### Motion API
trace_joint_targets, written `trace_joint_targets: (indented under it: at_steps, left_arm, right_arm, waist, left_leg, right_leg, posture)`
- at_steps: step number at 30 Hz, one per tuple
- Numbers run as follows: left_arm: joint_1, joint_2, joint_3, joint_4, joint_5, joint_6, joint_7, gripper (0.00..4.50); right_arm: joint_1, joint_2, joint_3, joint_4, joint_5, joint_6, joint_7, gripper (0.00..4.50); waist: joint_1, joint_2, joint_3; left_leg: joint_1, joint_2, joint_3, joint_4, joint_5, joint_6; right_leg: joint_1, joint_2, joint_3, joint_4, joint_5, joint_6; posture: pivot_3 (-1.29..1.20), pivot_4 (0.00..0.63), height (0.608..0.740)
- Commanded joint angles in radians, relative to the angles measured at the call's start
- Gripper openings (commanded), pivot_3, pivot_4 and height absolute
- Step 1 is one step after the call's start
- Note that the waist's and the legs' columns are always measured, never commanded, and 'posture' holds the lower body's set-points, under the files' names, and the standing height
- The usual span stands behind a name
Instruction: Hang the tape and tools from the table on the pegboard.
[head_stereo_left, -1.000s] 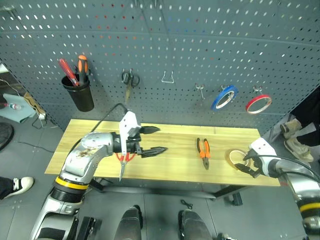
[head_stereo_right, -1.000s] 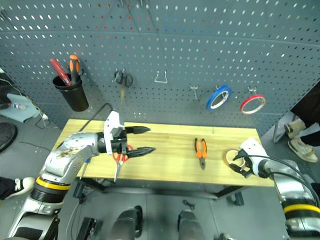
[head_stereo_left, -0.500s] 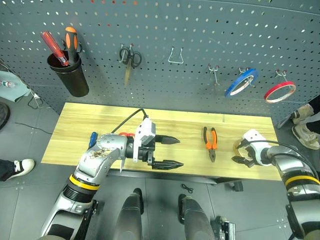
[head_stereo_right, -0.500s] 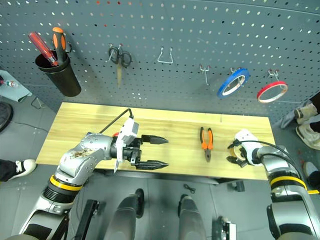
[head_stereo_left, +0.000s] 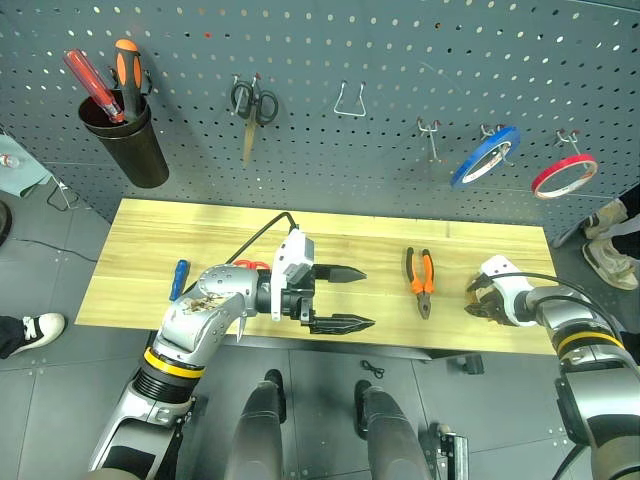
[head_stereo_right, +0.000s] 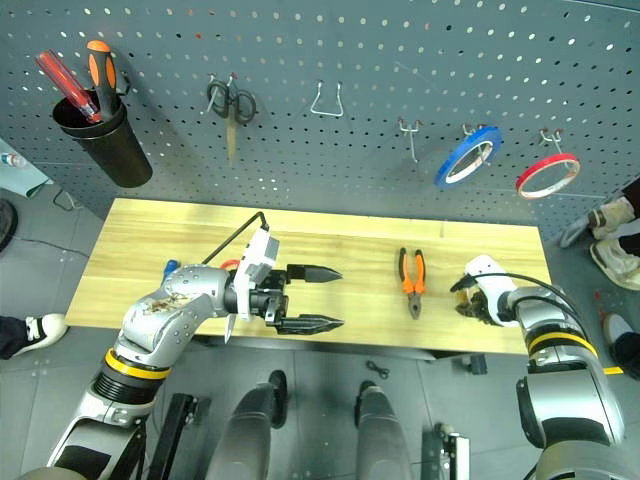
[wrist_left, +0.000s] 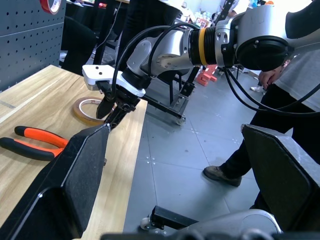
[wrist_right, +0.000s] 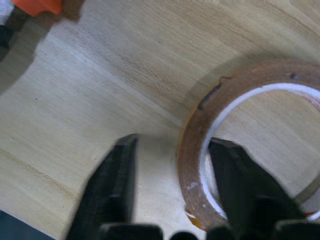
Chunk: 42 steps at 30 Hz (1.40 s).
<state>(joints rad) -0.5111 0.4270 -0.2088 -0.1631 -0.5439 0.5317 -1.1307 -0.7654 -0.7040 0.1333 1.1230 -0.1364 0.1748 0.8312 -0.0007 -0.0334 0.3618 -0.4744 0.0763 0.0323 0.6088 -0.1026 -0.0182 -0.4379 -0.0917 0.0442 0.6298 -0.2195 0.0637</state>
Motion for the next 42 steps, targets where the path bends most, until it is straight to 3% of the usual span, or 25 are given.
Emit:
trace_joint_targets:
  at_steps: [1, 2, 8, 12, 15, 20, 26, 38, 39, 42]
  left_arm:
    - [-0.009, -0.001, 0.018, -0.05, -0.026, 0.004, 0.002, 4.5]
    - [-0.008, -0.001, 0.019, -0.05, -0.027, 0.004, 0.002, 4.5]
    - [-0.009, -0.026, 0.026, -0.045, -0.035, -0.004, 0.019, 4.5]
    - [-0.014, -0.035, 0.09, -0.061, -0.118, 0.088, 0.066, 4.5]
    - [-0.031, -0.022, 0.222, -0.06, -0.254, 0.218, 0.154, 4.5]
    - [-0.055, -0.033, 0.403, -0.086, -0.463, 0.355, 0.337, 4.5]
    - [-0.112, -0.063, 0.501, -0.068, -0.618, 0.395, 0.496, 4.5]
    - [-0.139, -0.023, 0.484, -0.069, -0.652, 0.388, 0.508, 4.5]
    - [-0.138, -0.022, 0.483, -0.069, -0.654, 0.387, 0.508, 4.5]
    - [-0.125, -0.013, 0.472, -0.08, -0.648, 0.387, 0.502, 4.5]
  right_arm:
    - [0.029, -0.002, 0.007, 0.033, -0.02, -0.019, -0.002, 0.53]
    - [0.031, -0.003, 0.005, 0.033, -0.02, -0.024, -0.004, 0.26]
    - [0.106, -0.029, -0.018, -0.111, -0.009, -0.061, -0.027, 0.25]
    - [0.335, -0.067, -0.104, -0.653, 0.019, -0.001, -0.097, 0.25]
    - [0.506, -0.004, -0.214, -1.182, 0.027, 0.111, -0.211, 0.25]
    - [0.572, 0.061, -0.182, -1.581, -0.125, 0.059, -0.361, 0.25]
    - [0.398, 0.105, -0.083, -1.5, -0.241, -0.045, -0.462, 0.25]
    - [0.217, 0.162, -0.068, -1.167, -0.155, -0.111, -0.443, 0.25]
    - [0.212, 0.166, -0.068, -1.159, -0.147, -0.111, -0.437, 1.26]
    - [0.225, 0.168, -0.069, -1.162, -0.143, -0.108, -0.429, 2.17]
  waist:
    - [0.0, 0.0, 0.0]
    - [0.0, 0.0, 0.0]
    - [0.002, 0.0, 0.0]
    - [0.01, 0.0, 0.0]
    - [-0.002, 0.003, -0.001]
    - [-0.017, 0.002, -0.003]
    - [-0.011, -0.004, -0.008]
    - [0.002, -0.007, -0.014]
    - [0.001, -0.007, -0.014]
    - [0.002, -0.007, -0.014]
  left_leg:
    - [0.0, 0.0, 0.0, 0.0, 0.0, 0.0]
    - [0.0, 0.0, 0.0, 0.0, 0.0, 0.0]
    - [0.0, 0.0, 0.0, 0.0, 0.0, 0.0]
    - [-0.002, -0.001, -0.001, -0.001, 0.0, 0.0]
    - [-0.003, -0.001, -0.002, -0.002, 0.0, -0.001]
    - [-0.002, -0.001, -0.003, -0.001, 0.003, -0.005]
    - [-0.004, -0.002, -0.003, -0.001, 0.002, -0.012]
    - [-0.006, -0.002, -0.004, -0.002, 0.006, -0.007]
    - [-0.006, -0.002, -0.004, -0.002, 0.006, -0.007]
    - [-0.006, -0.002, -0.004, -0.002, 0.006, -0.008]
  right_leg:
    - [0.0, 0.0, 0.0, 0.0, 0.0, 0.0]
    - [0.0, 0.0, 0.0, 0.0, 0.0, 0.0]
    - [0.001, 0.0, 0.0, -0.001, 0.0, 0.0]
    - [-0.001, 0.0, 0.0, 0.0, 0.003, 0.007]
    - [-0.003, 0.0, 0.0, 0.001, 0.002, 0.008]
    - [-0.003, 0.001, -0.001, 0.003, 0.003, 0.01]
    - [-0.002, 0.0, -0.002, -0.003, 0.009, 0.01]
    - [-0.002, 0.0, -0.003, -0.004, 0.013, 0.004]
    - [-0.002, 0.0, -0.003, -0.004, 0.013, 0.004]
    - [-0.002, 0.0, -0.003, -0.004, 0.014, 0.004]
  posture:
    - [0.06, 0.427, 0.74]
    - [0.06, 0.427, 0.74]
    - [0.05, 0.398, 0.74]
    - [0.03, 0.37, 0.74]
    - [0.01, 0.346, 0.74]
    - [0.0, 0.315, 0.74]
    - [0.02, 0.287, 0.74]
    - [0.06, 0.268, 0.74]
    - [0.06, 0.268, 0.74]
    - [0.06, 0.274, 0.74]
